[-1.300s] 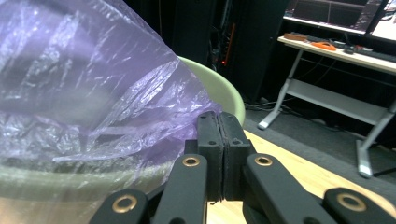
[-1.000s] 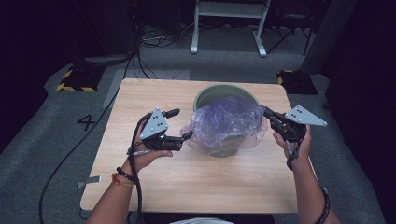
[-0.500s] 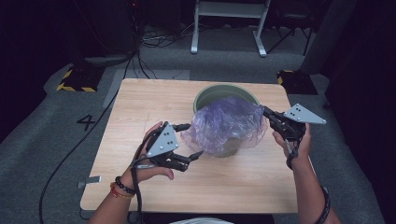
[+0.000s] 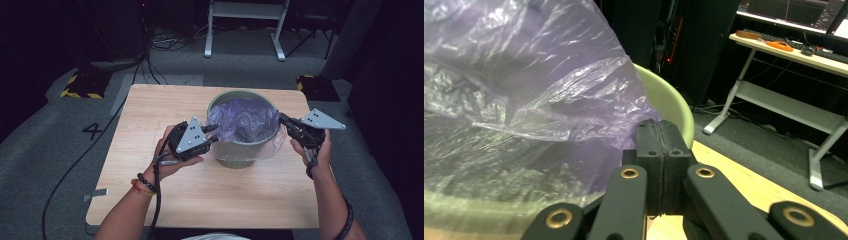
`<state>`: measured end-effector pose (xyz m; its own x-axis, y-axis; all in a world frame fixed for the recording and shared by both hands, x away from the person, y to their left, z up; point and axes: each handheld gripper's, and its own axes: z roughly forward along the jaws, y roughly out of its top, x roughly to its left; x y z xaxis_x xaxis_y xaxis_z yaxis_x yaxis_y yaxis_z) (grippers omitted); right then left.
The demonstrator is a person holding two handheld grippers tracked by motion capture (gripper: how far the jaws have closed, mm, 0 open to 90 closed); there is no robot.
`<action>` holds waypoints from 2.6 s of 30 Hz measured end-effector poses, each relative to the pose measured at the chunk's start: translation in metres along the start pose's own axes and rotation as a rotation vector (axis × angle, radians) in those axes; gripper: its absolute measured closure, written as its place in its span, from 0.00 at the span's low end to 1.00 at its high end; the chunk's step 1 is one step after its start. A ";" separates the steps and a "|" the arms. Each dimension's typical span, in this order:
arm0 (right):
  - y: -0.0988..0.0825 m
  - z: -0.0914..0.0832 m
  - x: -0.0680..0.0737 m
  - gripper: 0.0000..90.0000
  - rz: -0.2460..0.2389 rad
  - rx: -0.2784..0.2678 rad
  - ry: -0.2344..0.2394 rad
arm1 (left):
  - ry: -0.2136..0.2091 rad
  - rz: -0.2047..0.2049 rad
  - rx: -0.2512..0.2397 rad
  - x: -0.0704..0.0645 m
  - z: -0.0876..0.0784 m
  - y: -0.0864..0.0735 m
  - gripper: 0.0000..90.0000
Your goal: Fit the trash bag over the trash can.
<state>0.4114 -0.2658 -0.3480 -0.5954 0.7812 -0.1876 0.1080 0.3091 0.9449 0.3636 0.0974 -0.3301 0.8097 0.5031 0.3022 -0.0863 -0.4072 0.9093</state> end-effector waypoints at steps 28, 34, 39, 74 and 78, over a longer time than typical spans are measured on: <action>0.003 0.026 -0.041 0.95 0.093 0.107 -0.041 | 0.102 -0.207 0.086 0.079 0.040 -0.022 0.88; -0.004 0.032 -0.047 0.96 0.098 0.119 -0.064 | 0.124 -0.199 0.073 0.085 0.043 -0.025 1.00; -0.008 0.037 -0.049 0.96 0.105 0.135 -0.068 | 0.134 -0.252 0.080 0.093 0.051 -0.032 1.00; -0.076 0.041 -0.036 1.00 0.152 0.198 0.046 | 0.094 -0.398 0.140 0.079 0.059 -0.090 0.57; -0.076 0.035 -0.035 1.00 0.147 0.187 0.037 | 0.082 -0.389 0.061 0.072 0.039 -0.088 0.40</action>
<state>0.4519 -0.2981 -0.4227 -0.5909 0.8058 -0.0387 0.3393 0.2918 0.8943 0.4527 0.1395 -0.3993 0.7257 0.6870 -0.0372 0.2543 -0.2176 0.9423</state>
